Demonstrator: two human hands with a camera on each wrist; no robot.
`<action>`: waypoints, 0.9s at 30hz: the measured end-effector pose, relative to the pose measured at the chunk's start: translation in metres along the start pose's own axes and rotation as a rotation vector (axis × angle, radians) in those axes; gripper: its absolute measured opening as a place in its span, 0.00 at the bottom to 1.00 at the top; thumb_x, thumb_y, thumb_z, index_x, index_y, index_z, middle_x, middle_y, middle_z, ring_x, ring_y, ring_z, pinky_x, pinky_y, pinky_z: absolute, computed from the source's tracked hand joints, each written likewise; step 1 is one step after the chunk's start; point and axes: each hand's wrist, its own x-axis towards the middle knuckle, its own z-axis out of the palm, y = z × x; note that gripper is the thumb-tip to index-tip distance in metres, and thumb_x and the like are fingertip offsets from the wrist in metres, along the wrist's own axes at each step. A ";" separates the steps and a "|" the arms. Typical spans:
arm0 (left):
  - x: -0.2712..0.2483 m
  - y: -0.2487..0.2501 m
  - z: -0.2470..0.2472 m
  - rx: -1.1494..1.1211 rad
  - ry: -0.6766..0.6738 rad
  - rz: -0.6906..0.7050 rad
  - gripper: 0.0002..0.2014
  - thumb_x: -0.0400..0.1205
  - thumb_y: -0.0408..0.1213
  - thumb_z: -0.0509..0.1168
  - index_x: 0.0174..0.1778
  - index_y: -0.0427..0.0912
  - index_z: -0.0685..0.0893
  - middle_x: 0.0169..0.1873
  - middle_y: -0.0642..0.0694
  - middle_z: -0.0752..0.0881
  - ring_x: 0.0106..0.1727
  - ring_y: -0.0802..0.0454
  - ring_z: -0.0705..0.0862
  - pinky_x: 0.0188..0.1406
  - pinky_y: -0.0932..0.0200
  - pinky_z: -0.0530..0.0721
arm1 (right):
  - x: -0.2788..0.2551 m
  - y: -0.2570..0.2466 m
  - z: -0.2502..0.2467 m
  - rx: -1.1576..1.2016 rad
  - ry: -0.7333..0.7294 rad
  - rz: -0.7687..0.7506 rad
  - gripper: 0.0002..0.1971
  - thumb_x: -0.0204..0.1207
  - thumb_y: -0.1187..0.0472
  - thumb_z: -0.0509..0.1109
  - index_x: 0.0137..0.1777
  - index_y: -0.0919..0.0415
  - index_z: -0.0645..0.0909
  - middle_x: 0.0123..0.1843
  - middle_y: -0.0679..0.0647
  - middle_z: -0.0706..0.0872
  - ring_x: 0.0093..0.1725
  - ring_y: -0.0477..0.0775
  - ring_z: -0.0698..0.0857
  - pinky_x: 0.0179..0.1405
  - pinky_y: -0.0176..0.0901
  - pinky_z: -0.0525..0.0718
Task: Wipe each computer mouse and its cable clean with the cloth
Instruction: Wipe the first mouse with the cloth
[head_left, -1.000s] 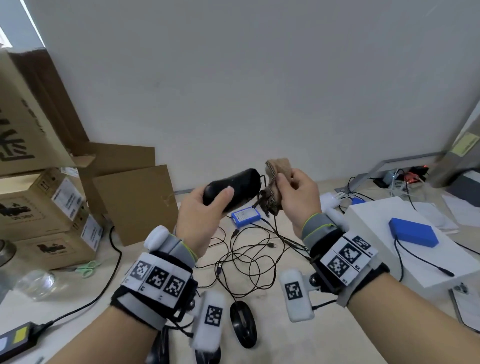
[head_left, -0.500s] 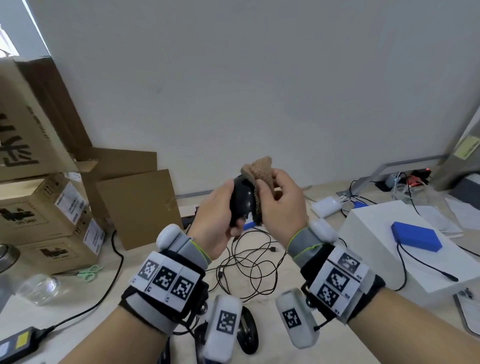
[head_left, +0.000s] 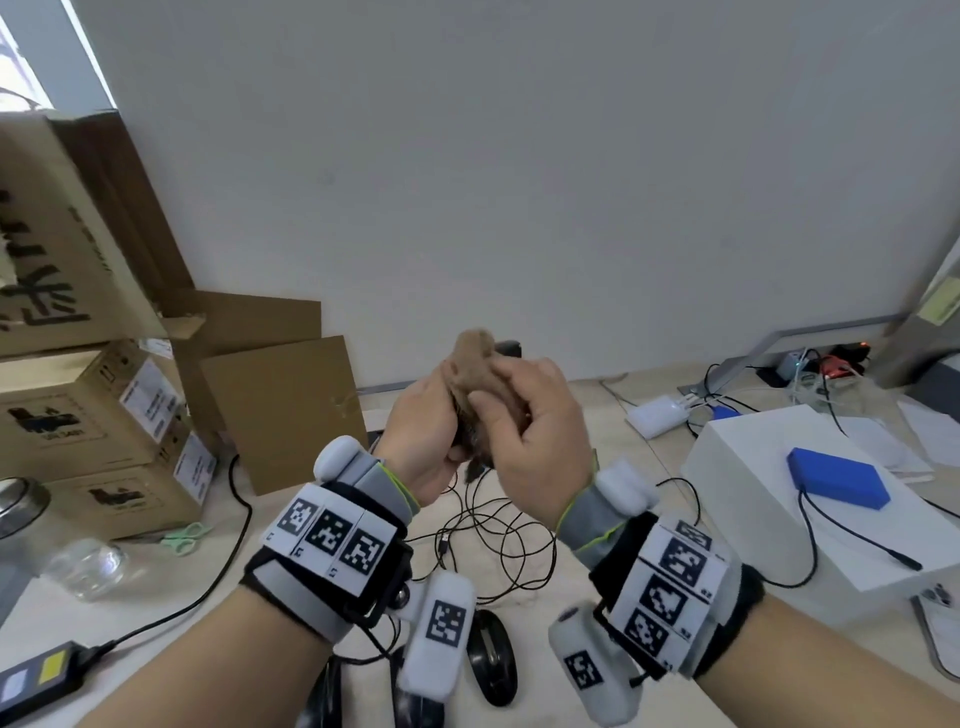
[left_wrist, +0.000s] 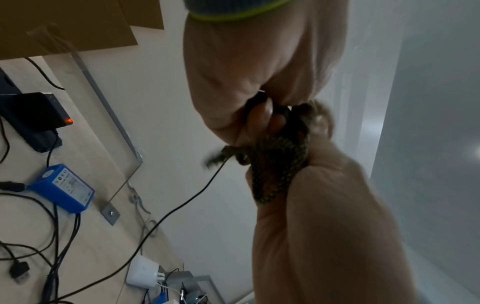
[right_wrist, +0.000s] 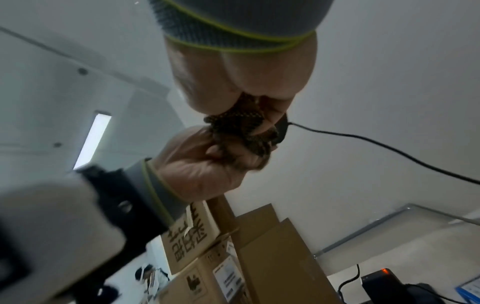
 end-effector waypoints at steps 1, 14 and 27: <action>0.000 0.000 0.000 0.007 -0.017 0.015 0.20 0.89 0.46 0.52 0.51 0.43 0.88 0.32 0.45 0.85 0.18 0.57 0.69 0.11 0.70 0.57 | -0.002 -0.001 0.000 0.005 -0.019 -0.046 0.19 0.74 0.48 0.66 0.59 0.57 0.85 0.47 0.52 0.80 0.46 0.43 0.79 0.52 0.28 0.75; -0.011 -0.003 -0.020 -0.065 -0.197 -0.033 0.13 0.87 0.36 0.59 0.64 0.34 0.77 0.50 0.33 0.89 0.48 0.35 0.90 0.37 0.46 0.91 | 0.048 0.033 -0.035 0.253 0.185 0.359 0.14 0.85 0.62 0.61 0.43 0.48 0.85 0.37 0.39 0.87 0.40 0.40 0.83 0.47 0.41 0.84; 0.000 -0.011 -0.013 0.050 -0.093 0.007 0.16 0.88 0.50 0.53 0.66 0.52 0.80 0.61 0.37 0.86 0.49 0.41 0.89 0.39 0.42 0.88 | 0.013 0.021 -0.010 -0.181 -0.123 -0.056 0.20 0.70 0.45 0.68 0.57 0.54 0.87 0.52 0.48 0.80 0.48 0.34 0.76 0.52 0.20 0.71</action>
